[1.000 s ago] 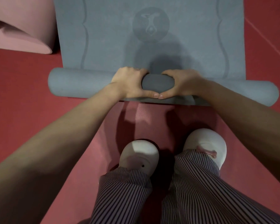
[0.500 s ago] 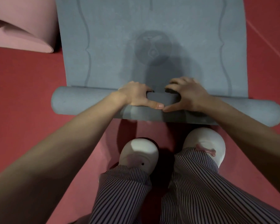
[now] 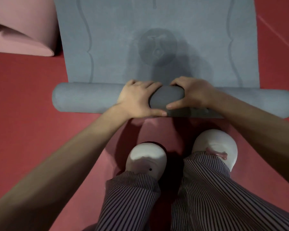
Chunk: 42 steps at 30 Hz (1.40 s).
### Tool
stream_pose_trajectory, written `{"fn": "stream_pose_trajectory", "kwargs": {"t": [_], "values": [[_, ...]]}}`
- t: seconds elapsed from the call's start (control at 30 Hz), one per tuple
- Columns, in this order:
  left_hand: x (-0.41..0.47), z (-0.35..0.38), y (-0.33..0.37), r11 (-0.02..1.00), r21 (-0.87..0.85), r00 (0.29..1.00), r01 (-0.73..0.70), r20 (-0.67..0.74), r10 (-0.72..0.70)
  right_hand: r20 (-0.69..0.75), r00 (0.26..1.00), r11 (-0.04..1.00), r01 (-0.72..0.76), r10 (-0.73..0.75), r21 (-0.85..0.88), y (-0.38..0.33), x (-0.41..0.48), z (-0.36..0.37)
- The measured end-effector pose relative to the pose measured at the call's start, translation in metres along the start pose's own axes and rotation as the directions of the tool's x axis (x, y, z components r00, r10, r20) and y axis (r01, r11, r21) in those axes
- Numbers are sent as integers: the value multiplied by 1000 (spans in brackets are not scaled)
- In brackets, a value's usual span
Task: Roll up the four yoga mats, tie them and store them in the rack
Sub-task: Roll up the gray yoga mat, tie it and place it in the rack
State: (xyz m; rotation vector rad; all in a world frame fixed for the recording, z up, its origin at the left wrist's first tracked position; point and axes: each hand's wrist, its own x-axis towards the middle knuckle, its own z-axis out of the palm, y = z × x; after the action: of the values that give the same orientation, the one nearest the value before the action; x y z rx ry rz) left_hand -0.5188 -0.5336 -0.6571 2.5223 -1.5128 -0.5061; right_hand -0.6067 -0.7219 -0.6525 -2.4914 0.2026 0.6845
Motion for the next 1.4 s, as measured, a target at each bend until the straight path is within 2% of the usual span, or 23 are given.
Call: {"fn": "stream_pose_trajectory", "kwargs": {"t": [0.1,0.23,0.33,0.4,0.47,0.53,0.6,0.67,0.73,0.8,0.87,0.9,1.0,1.1,1.2,1.4], "values": [[1,3,-2,995,103,998,15,63,-22,26,999,998,-29,28,57,4,6,-2],[17,-6,-5,989,137,986,48,149,-69,53,997,986,-56,48,156,7,12,-6],[26,-11,-7,992,112,973,58,217,-82,54,998,987,-52,44,149,8,12,-8],[32,-15,-8,993,79,963,85,247,-102,-81,997,998,2,3,65,6,9,-5],[40,-21,-12,992,31,950,123,286,-127,-274,959,995,52,-75,-89,4,3,4],[48,-25,-16,987,-18,930,157,340,-142,-367,922,979,54,-125,-198,4,-5,16],[53,-27,-18,982,-45,909,186,388,-154,-357,925,960,30,-132,-277,3,-10,22],[56,-28,-18,979,-41,900,199,403,-166,-251,967,955,-31,-46,-296,0,-9,17],[53,-27,-19,981,-26,931,191,320,-173,-219,976,954,-71,6,-291,-1,-2,10],[42,-21,-19,985,-7,982,175,73,-174,-211,977,964,-70,15,-255,1,6,4],[25,-6,-19,993,40,982,110,-159,-102,-180,984,973,-54,12,-225,6,13,-2],[18,2,-19,993,92,974,73,-222,-51,-165,986,974,-52,15,-222,8,14,-4],[14,12,-21,983,181,977,34,-213,5,-208,978,973,-56,8,-223,8,13,-2],[19,-1,-18,987,137,993,81,-96,-69,-212,977,961,-32,-29,-274,7,14,-1],[25,-8,-18,985,124,993,118,-48,-112,-204,979,957,-43,-17,-288,9,14,-6],[28,-7,-25,991,132,992,33,-121,-17,-138,990,961,-50,13,-270,7,17,-12]]}}
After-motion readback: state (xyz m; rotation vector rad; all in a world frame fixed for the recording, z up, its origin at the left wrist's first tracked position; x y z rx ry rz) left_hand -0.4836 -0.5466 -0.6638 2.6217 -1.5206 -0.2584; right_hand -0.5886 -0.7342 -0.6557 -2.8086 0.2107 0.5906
